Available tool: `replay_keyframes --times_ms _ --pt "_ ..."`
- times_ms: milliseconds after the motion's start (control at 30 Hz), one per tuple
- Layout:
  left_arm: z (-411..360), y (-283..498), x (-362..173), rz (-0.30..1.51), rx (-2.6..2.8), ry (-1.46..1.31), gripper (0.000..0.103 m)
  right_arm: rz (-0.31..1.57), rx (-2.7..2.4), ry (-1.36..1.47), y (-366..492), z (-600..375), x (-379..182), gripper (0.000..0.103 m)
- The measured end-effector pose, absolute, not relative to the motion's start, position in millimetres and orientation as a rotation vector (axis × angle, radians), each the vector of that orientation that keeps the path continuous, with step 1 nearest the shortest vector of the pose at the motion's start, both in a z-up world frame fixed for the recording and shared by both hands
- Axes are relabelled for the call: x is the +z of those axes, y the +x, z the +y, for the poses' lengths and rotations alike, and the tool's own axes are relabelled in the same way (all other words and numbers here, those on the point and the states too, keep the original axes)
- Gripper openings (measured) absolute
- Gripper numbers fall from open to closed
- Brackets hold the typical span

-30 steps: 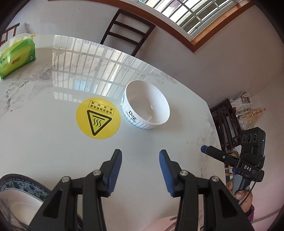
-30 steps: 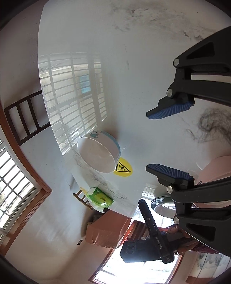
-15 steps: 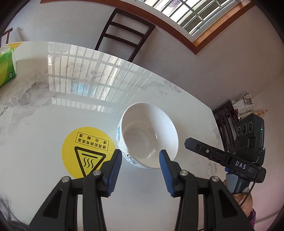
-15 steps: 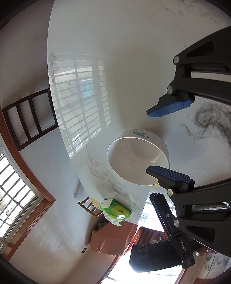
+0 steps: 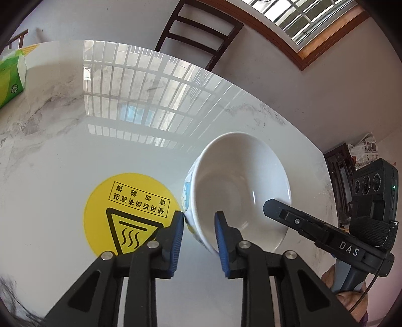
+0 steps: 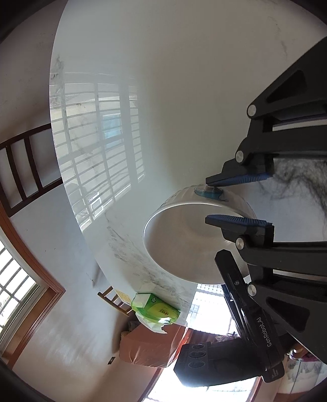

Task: Organize plates and bowls
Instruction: 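Carry the 'Dog' bowl and lower it into the white bowl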

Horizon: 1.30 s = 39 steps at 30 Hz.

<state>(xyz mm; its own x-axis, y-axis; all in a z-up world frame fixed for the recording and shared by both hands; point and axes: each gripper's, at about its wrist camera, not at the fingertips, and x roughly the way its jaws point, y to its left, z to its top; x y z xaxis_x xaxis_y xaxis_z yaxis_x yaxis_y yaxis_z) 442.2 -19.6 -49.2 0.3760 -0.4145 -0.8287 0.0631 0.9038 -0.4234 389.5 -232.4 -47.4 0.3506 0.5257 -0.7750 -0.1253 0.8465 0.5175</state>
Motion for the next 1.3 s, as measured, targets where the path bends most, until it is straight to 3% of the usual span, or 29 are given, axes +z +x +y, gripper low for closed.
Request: replay_keyframes --times_ms 67,267,633,967,1300 --pt "-23 435 -43 1.134 -0.301 -0.309 0.017 1.143 0.446 0.398 387 -233 -45 0.018" --pt "-22 388 -8 1.092 -0.317 -0.323 0.017 1.117 0.496 0.439 359 -245 -22 0.016" --pt "-28 245 56 0.981 -0.340 -0.269 0.017 1.057 0.570 0.382 228 -246 38 0.017" --pt "-27 152 49 1.040 -0.399 -0.280 0.017 1.089 0.586 0.344 127 -244 51 0.018" --pt "-17 114 35 1.082 -0.387 -0.267 0.016 1.142 0.584 0.325 91 -233 36 0.018"
